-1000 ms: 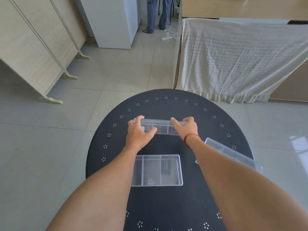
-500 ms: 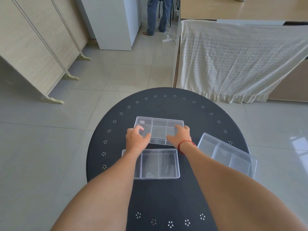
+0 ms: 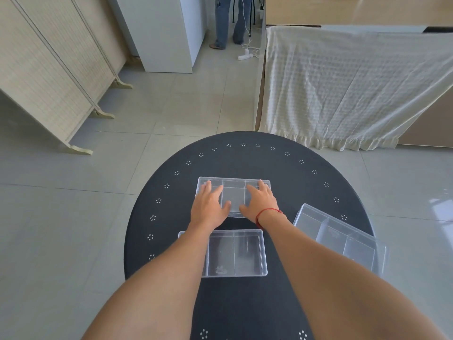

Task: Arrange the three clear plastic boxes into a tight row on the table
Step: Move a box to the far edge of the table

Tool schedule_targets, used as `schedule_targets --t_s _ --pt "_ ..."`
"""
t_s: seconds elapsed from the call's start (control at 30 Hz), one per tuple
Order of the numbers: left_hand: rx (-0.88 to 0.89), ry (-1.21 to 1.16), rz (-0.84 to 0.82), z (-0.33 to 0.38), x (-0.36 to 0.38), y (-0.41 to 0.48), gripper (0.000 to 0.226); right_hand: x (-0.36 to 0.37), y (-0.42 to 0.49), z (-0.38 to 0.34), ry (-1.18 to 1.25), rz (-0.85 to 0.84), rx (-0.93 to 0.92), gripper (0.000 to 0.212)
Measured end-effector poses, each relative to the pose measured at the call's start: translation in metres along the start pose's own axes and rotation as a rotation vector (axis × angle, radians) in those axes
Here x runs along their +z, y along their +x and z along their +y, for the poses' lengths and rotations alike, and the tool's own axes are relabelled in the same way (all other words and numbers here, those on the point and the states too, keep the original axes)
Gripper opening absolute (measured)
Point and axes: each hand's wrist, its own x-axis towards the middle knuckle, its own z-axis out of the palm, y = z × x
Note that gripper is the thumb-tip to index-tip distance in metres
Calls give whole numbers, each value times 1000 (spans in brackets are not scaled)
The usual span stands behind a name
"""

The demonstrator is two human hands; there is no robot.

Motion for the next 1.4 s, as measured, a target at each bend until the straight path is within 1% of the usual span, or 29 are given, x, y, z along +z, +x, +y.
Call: schedule_targets --t_s 0.07,0.27,0.8,0.9,1.0,1.1,1.17,1.23,1.3,1.33,1.4 --pt "-17 -13 -42 -1 3 7 58 -2 7 -1 23 -31 3 71" --pt "-37 -51 -78 0 2 31 59 -9 30 -7 46 -51 30 72" --pt "12 -53 -101 0 -13 138 60 -34 121 -29 117 1 34 69" --pt "36 -16 -128 -1 -17 157 62 -37 139 -33 103 23 27 69" --pt "85 87 -162 -6 -17 175 66 -37 153 -37 99 48 15 68" --pt "125 155 -175 -11 -17 187 69 -35 153 -39 93 137 -16 58" --pt "118 121 -136 -12 -18 189 69 -31 147 -38 37 223 -44 47" --pt "141 109 11 -13 -16 185 64 -28 145 -38 4 272 -65 42" --pt "176 155 173 -14 -13 182 54 -29 146 -39 -8 283 -70 40" --pt "183 161 223 -15 -12 181 49 -29 148 -39 -12 288 -68 39" --pt "191 147 244 -15 -12 181 43 -31 152 -41 -10 296 -51 38"
